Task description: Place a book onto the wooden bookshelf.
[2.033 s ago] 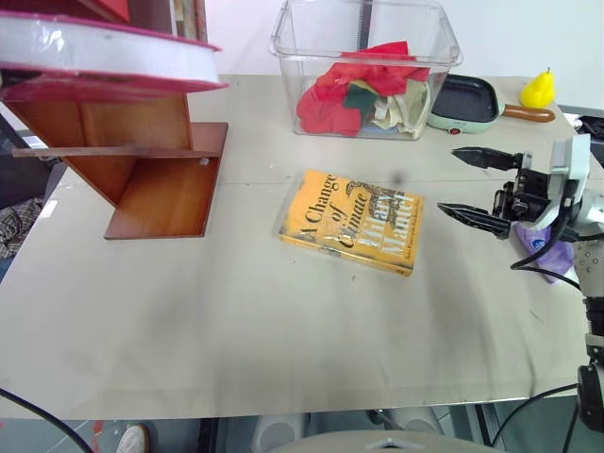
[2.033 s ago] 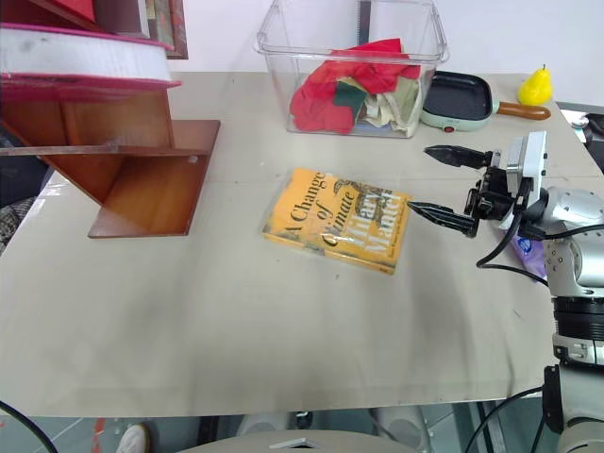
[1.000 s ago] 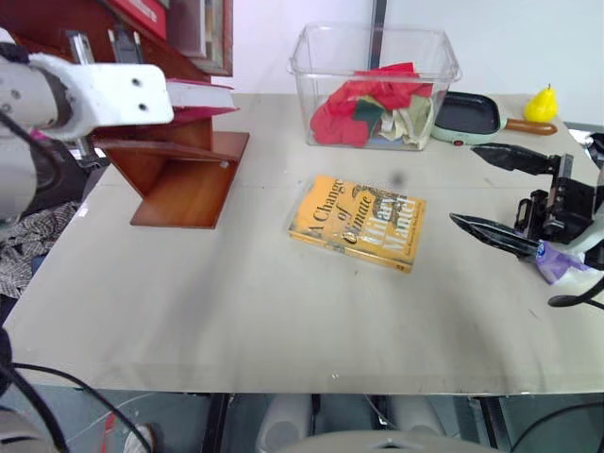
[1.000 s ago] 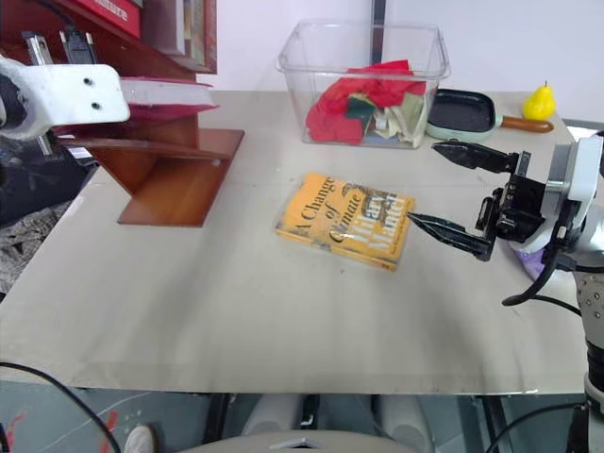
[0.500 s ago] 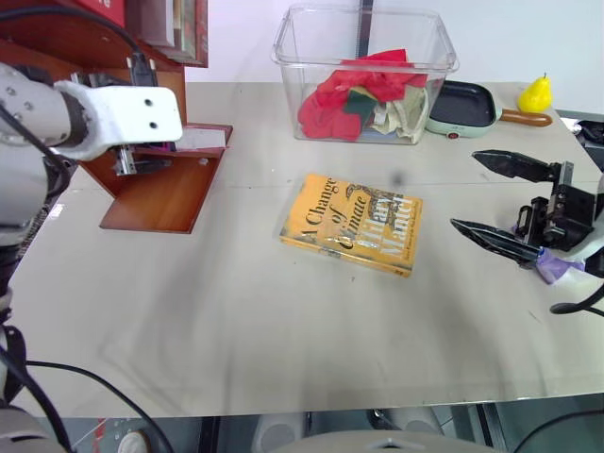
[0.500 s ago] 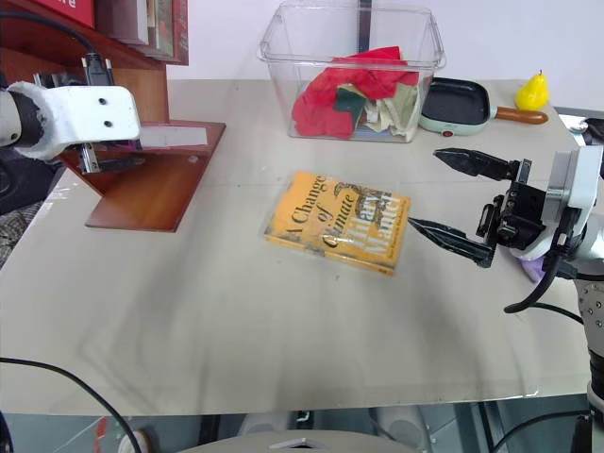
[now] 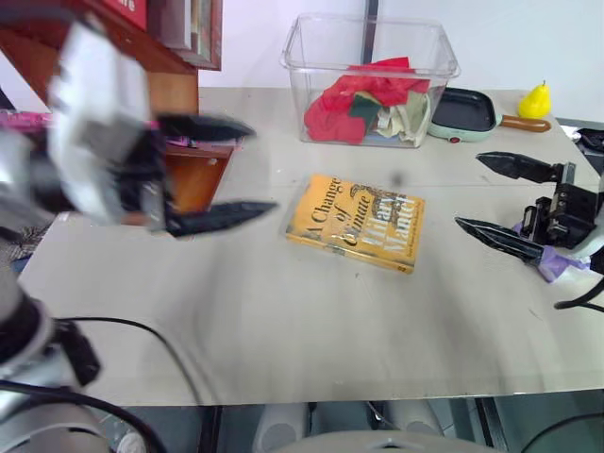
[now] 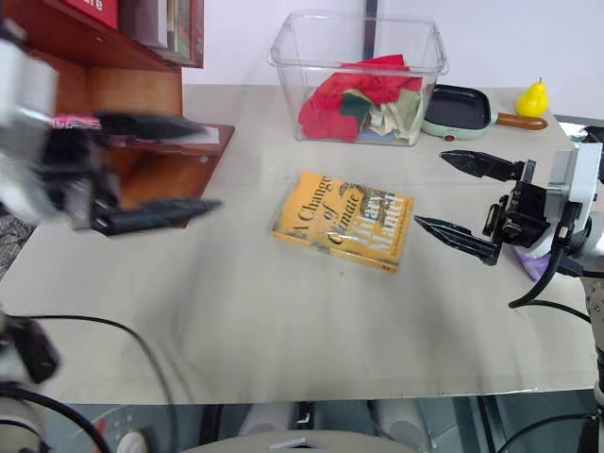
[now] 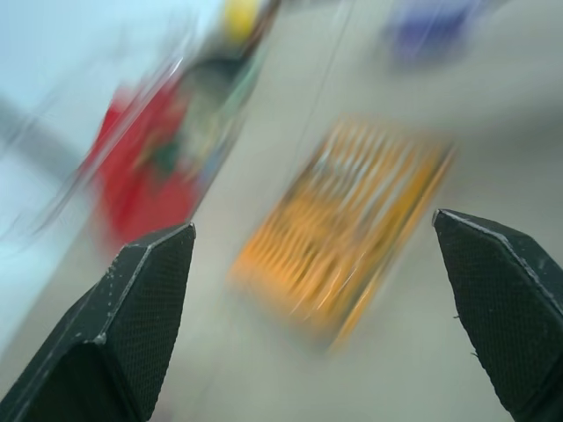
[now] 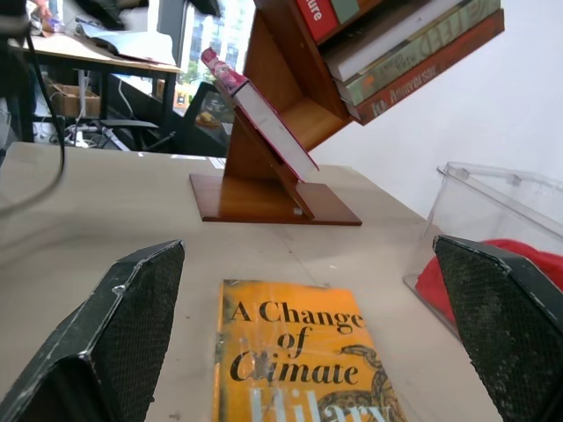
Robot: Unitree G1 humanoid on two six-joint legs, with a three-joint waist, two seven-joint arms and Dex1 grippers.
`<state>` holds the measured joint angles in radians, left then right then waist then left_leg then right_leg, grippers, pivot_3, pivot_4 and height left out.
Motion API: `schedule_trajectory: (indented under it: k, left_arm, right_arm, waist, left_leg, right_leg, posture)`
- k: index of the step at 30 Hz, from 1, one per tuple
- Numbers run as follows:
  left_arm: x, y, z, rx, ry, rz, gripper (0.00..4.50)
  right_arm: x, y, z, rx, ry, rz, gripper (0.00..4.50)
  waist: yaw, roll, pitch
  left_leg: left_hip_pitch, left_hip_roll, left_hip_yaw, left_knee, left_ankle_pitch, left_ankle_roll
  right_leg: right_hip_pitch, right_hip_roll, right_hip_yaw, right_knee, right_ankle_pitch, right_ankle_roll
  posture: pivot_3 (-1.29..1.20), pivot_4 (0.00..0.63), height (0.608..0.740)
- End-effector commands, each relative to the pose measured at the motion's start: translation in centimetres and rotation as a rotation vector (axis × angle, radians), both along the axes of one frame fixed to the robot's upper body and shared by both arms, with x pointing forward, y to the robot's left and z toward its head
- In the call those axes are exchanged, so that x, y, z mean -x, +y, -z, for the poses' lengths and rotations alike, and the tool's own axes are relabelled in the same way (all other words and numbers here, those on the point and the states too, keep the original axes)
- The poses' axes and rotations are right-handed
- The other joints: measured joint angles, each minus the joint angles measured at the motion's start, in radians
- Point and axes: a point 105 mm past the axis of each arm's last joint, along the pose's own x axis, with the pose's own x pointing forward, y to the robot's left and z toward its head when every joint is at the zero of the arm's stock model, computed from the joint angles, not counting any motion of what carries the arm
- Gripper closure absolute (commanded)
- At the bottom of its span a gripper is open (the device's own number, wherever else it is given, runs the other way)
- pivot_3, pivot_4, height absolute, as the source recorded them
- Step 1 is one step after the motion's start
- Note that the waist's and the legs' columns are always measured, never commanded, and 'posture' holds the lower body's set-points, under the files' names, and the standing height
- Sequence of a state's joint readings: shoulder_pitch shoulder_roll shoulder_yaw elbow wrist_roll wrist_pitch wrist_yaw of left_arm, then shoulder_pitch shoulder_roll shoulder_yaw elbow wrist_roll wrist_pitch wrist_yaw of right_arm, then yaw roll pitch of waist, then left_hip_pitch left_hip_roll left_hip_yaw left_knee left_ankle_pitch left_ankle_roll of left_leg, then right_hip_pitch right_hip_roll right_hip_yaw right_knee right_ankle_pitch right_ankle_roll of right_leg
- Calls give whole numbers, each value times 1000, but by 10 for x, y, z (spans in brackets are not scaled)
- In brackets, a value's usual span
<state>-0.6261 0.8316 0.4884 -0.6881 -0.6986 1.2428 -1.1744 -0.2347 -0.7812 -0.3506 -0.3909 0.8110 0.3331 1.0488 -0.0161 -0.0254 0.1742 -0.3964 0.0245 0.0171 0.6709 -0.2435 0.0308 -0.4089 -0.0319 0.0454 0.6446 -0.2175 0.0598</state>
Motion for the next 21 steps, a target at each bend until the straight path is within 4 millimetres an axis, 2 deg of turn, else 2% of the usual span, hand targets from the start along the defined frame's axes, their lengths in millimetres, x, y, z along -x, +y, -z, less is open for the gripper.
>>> schedule_trajectory:
  k: [1, 3, 6, 10, 12, 14, 17, 21]
  left_arm:
    - [0, -3, 19, 73, 8, -54, 30]
    - [0, -3, 46, 107, 63, -90, 30]
    - [-7, 10, 77, 160, 102, -202, 30]
    - [-12, 38, 116, 150, 151, -327, 30]
    - [-10, 52, 132, 113, 166, -353, 30]
    - [-8, 66, 144, 100, 193, -390, 30]
    - [-4, 77, 155, 87, 222, -401, 30]
    - [-6, 79, 161, 97, 242, -398, 30]
  right_arm:
    - [6, 3, -8, 11, -31, 16, 0]
    - [9, 3, -9, -2, -26, 31, 0]
    - [12, 2, -4, -5, -2, 65, 0]
    - [11, -9, 13, 38, 49, 157, 0]
    - [10, -21, 26, 69, 102, 222, 0]
    - [12, -40, 47, 136, 159, 300, 0]
    - [20, -65, 69, 194, 240, 404, 0]
    - [24, -77, 80, 207, 264, 466, 0]
  waist:
    - [-4, -2, 0]
    - [-7, 0, -1]
    - [-3, -1, 0]
    - [8, 0, -1]
    - [12, 0, -1]
    - [16, -1, -2]
    - [17, -2, -2]
    - [9, -1, -2]
  left_leg:
    - [0, 1, 0, 0, 0, 0]
    - [2, 1, -1, -2, 0, 0]
    - [1, 1, -1, -4, 0, 0]
    - [-1, 2, 1, -5, 0, 0]
    - [-1, 1, 2, -4, 0, 0]
    - [-1, 1, 2, -3, 0, 0]
    - [-2, 1, 2, -3, 0, 0]
    - [-1, 1, 3, -3, -1, 0]
  right_leg:
    - [0, 1, 0, 1, 1, 0]
    - [-1, 1, 2, 0, 2, 0]
    - [-3, 0, 4, 0, 4, -2]
    - [-3, -1, 3, -2, 2, -6]
    - [-3, -3, 2, -3, 2, -6]
    - [-3, -5, 3, -3, 2, -6]
    - [-3, -7, 4, -4, 0, -3]
    - [-3, -9, 4, -4, 0, -2]
  posture:
    - [0, 150, 740]
    - [0, 150, 740]
    - [0, 150, 740]
    - [0, 150, 740]
    - [0, 150, 740]
    - [0, 150, 740]
    - [0, 150, 740]
    - [0, 150, 740]
